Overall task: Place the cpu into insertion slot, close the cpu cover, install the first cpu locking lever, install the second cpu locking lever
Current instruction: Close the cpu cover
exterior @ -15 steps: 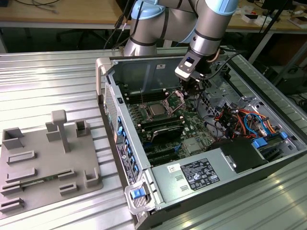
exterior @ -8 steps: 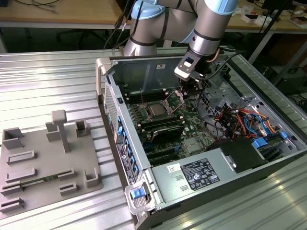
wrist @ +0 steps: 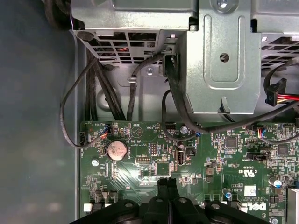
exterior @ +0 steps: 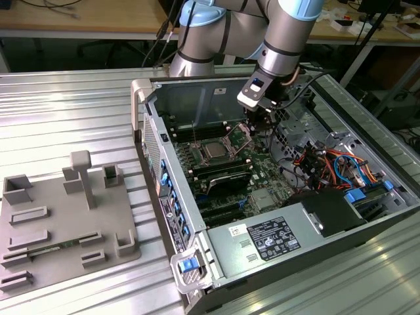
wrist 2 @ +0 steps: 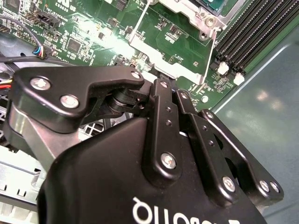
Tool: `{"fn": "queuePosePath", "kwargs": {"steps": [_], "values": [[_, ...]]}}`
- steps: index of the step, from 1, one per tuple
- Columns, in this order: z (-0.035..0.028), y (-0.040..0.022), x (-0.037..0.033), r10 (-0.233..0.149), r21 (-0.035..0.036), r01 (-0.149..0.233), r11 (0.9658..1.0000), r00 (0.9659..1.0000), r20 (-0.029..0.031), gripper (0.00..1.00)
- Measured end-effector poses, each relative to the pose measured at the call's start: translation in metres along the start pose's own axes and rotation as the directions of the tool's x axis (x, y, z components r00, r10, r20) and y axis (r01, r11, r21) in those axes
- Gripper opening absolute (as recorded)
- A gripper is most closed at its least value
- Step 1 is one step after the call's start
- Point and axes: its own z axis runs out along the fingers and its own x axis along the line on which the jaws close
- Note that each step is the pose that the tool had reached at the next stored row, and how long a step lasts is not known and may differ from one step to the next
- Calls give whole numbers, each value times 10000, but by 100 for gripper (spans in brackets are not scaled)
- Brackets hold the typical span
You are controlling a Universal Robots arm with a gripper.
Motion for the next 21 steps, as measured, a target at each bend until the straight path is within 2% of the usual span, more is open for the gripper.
{"fn": "queuePosePath", "kwargs": {"steps": [21], "values": [[0,-81,1,0,0,0,10000,10000,0,11]]}}
